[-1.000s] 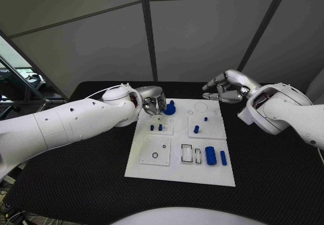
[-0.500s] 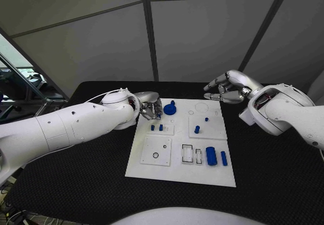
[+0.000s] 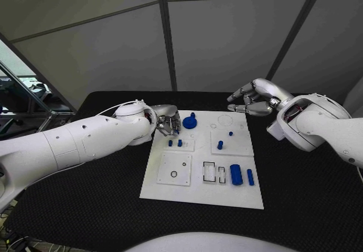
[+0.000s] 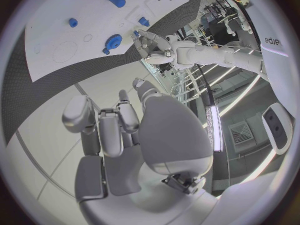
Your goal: Assemble the parts on the task board
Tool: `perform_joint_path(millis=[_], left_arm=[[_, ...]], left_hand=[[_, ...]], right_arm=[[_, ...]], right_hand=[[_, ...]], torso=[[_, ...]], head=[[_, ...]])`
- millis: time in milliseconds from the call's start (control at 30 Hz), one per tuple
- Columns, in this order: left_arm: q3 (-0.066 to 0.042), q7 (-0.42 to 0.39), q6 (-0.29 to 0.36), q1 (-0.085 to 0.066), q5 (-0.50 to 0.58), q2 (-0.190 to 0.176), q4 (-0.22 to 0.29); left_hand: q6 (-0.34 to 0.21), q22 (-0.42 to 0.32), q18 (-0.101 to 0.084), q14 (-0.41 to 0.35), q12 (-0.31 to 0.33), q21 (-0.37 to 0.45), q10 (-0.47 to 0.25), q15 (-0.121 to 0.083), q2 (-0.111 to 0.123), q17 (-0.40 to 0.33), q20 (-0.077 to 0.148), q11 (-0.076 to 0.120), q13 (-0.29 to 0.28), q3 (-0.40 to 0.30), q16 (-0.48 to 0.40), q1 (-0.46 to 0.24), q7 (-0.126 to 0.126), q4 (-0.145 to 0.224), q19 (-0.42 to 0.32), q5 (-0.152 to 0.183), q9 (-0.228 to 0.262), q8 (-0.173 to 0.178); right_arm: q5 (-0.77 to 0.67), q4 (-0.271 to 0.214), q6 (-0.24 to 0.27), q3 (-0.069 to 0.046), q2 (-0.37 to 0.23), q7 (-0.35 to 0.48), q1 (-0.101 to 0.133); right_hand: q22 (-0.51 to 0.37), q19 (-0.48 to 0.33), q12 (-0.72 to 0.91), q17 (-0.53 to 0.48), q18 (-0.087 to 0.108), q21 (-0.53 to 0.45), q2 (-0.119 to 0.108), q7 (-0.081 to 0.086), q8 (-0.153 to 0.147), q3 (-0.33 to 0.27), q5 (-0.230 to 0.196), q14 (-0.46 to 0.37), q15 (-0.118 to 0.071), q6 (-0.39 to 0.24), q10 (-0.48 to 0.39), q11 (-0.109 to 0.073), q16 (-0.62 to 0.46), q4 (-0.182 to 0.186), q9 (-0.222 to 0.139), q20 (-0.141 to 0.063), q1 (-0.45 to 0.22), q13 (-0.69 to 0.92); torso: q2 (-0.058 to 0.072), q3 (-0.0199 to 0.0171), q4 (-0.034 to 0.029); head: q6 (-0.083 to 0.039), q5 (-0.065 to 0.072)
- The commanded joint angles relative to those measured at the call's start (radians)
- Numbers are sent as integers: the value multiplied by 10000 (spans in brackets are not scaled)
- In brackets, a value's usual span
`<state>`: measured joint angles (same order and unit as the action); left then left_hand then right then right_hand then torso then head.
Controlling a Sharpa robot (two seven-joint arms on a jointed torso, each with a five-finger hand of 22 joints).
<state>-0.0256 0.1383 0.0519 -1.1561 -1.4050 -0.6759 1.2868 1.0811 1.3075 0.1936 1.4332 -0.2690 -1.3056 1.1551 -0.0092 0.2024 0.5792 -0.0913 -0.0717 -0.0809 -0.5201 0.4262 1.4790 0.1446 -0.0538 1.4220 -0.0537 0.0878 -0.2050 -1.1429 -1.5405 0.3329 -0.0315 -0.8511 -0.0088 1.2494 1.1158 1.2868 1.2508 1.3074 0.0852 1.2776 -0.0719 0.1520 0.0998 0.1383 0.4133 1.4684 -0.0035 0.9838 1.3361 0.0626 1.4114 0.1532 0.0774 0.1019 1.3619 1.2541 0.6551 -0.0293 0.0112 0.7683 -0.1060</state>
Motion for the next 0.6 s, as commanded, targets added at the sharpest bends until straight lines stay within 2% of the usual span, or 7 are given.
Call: perform_joint_path(millis=[33, 300, 600], left_arm=[[-7, 75, -259, -2, 43, 23, -2], [-7, 7, -207, 0, 43, 16, 59], [-7, -19, -167, 0, 43, 78, -4]], left_hand=[[53, 415, -1220, -79, 58, 22, 68, -10, -17, -16, -13, -28, 16, -33, 33, -92, 18, 14, 11, 6, -12, 58], [56, 411, -1218, -80, 63, 28, 74, -10, -18, -17, -13, -28, 15, -33, 33, -101, 18, 15, 7, 7, -13, 63], [69, 415, -1219, -82, 75, 27, 91, -9, -20, -19, -13, -28, 13, -30, 36, -128, 20, 18, 8, 9, -12, 71]], right_arm=[[-42, -18, -30, -8, 4, 37, 21], [-42, -20, -22, -8, 1, 39, 21], [-42, -2, -30, -8, 24, 50, 21]], right_hand=[[4, 12, 31, 149, 133, -25, -18, 4, -26, 70, 32, 475, -80, 46, -11, 8, -41, 0, 12, -36, 101, -3], [4, 12, 31, 149, 133, -25, -18, 4, -26, 70, 32, 475, -80, 46, -11, 8, -41, 0, 12, -36, 101, -3], [4, 12, 31, 149, 133, -25, -18, 4, -26, 70, 32, 475, -80, 46, -11, 8, -41, 0, 12, -36, 101, -3]], torso=[[-4, 3, -2], [-6, 9, -17], [-2, 4, 3]], head=[[16, -19], [32, -8], [30, -12]])
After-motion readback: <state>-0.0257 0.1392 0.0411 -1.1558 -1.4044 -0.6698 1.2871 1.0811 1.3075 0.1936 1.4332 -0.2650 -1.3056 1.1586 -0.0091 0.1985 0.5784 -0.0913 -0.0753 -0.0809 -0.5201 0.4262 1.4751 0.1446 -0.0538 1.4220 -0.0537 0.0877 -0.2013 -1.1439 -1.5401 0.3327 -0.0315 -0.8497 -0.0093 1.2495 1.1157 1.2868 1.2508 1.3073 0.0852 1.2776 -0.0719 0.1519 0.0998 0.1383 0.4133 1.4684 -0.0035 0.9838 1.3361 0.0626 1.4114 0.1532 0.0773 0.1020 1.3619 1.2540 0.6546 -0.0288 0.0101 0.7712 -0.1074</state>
